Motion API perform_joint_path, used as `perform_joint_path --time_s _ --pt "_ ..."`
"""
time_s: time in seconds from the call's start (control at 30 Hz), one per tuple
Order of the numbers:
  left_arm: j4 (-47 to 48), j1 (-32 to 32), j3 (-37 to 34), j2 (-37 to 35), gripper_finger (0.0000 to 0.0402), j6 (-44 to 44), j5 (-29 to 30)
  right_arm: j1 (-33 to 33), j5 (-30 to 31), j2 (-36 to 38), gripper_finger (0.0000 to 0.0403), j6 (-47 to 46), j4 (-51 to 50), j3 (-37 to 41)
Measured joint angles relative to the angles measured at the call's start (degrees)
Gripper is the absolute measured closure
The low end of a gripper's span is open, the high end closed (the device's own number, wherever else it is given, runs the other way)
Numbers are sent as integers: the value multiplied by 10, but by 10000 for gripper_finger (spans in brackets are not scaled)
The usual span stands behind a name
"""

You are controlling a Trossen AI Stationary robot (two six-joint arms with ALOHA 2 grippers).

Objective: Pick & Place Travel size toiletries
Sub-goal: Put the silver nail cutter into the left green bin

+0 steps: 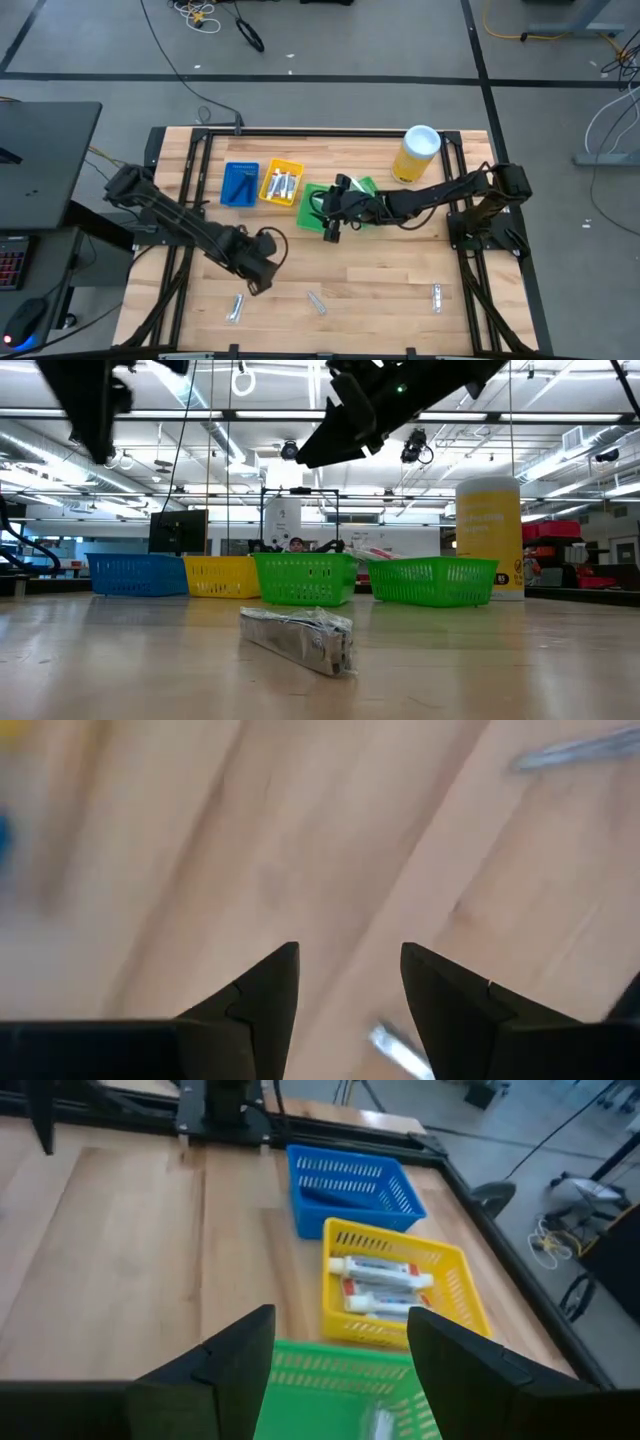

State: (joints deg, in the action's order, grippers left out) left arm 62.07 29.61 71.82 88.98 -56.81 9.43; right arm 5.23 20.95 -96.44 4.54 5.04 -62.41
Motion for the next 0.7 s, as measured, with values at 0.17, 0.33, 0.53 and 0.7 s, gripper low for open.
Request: perform_joint_path --time_s 0.17,0.33,0.53,0.7 --pt "6 19 0 12 217 -172 -55 -19 0 0 164 40 35 0" --pt "5 66 0 11 217 -409 -71 -43 0 0 164 55 81 0" --pt "-4 143 1 45 217 -539 -127 -75 0 0 164 96 151 0" --pt "-33 176 0 73 217 -625 -101 -96 0 0 164 99 185 0"
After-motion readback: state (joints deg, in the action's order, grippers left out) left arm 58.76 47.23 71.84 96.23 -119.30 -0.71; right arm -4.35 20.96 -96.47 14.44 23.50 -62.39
